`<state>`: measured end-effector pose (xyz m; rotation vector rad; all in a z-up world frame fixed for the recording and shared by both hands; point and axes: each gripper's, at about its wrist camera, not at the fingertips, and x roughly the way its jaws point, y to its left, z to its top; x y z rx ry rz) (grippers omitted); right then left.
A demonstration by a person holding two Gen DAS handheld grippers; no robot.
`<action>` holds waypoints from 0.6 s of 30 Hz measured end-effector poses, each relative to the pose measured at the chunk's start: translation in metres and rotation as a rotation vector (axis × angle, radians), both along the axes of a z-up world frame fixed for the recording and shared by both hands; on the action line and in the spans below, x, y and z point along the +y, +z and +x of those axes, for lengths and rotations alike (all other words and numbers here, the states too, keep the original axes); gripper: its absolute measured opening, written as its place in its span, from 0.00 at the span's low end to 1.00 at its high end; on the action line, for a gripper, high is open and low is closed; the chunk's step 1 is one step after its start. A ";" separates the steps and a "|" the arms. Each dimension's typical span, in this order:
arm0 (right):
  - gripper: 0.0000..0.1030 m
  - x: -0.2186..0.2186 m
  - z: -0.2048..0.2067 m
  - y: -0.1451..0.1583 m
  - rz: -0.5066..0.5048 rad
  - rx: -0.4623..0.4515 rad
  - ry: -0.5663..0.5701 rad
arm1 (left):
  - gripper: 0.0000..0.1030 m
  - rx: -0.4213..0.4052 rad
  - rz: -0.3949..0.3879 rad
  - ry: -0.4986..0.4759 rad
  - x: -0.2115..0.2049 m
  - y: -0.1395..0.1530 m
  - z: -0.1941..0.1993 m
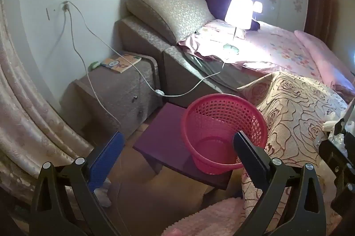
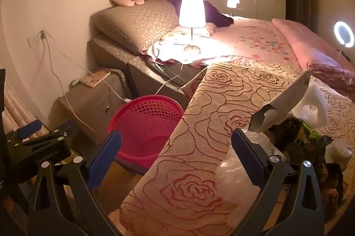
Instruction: Collect trash
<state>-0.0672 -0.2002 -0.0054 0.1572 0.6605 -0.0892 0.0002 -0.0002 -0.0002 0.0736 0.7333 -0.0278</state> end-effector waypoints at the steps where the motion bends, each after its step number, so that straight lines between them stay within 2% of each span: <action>1: 0.93 0.000 0.000 0.000 0.004 -0.001 -0.002 | 0.93 0.000 0.002 -0.002 0.000 0.000 0.000; 8: 0.93 0.002 -0.002 0.000 0.019 0.002 -0.003 | 0.93 -0.004 0.006 -0.005 0.001 0.001 0.002; 9: 0.93 0.001 -0.004 0.004 0.021 0.001 -0.001 | 0.93 -0.005 0.004 -0.007 0.001 0.011 0.002; 18: 0.93 0.005 -0.004 -0.002 0.026 0.000 0.002 | 0.93 -0.022 0.004 -0.005 -0.001 0.008 -0.006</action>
